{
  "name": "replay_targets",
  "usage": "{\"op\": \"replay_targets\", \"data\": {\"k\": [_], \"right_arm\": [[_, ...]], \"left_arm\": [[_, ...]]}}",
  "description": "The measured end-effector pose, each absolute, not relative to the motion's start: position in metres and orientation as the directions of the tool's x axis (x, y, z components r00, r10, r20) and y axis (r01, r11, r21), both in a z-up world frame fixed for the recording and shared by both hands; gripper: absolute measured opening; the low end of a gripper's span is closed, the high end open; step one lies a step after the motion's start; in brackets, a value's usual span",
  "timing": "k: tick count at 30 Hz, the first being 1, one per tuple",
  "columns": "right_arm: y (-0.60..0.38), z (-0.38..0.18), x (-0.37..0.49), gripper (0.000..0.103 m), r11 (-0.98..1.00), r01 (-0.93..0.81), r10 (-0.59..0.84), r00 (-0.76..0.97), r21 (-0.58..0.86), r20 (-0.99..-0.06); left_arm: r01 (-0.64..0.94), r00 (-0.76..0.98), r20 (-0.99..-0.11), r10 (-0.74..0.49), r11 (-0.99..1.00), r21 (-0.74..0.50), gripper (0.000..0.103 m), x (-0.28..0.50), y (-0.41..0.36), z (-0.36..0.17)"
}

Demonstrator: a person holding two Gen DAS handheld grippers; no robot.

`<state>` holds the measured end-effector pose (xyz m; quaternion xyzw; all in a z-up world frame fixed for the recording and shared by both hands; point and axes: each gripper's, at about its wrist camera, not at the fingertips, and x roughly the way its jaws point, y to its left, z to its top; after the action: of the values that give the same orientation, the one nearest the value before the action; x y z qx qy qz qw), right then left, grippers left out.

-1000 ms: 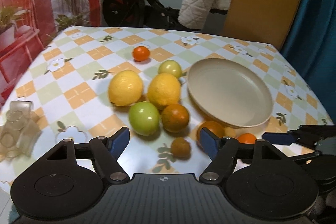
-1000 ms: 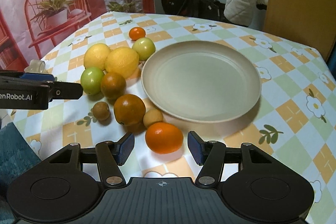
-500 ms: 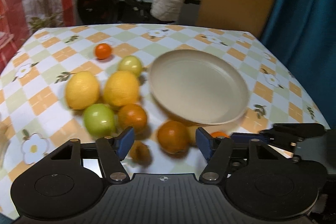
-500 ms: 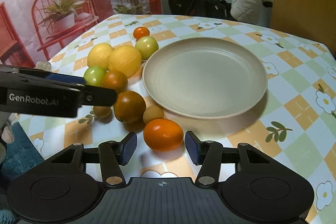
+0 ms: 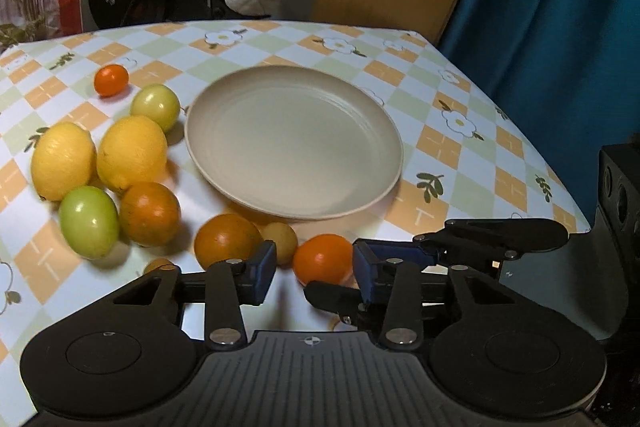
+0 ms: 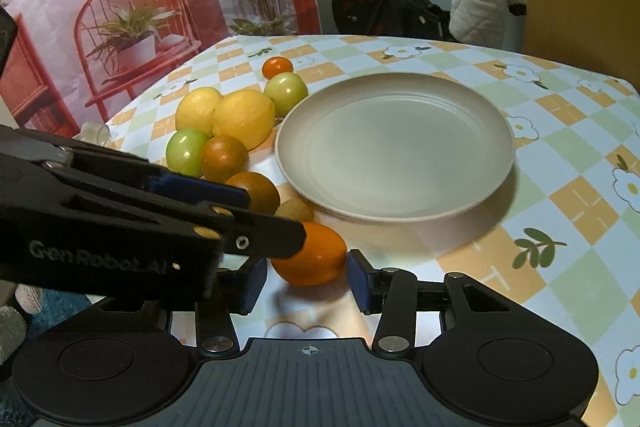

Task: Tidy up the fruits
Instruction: 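Move the left gripper to the orange beside the plate and close on it, then carry the orange over the plate with the left gripper and open it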

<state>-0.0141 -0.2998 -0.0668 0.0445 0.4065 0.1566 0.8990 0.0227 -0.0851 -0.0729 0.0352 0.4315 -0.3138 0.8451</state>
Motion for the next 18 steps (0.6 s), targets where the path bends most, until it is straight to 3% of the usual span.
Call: {"op": "replay_targets", "data": {"k": [18], "right_arm": [[-0.301, -0.073, -0.012, 0.040, 0.947, -0.242, 0.320, 0.621, 0.213, -0.716]], "left_arm": [[0.532, 0.386, -0.765, -0.515, 0.802, -0.272, 0.036, 0.035, -0.092, -0.088]]}}
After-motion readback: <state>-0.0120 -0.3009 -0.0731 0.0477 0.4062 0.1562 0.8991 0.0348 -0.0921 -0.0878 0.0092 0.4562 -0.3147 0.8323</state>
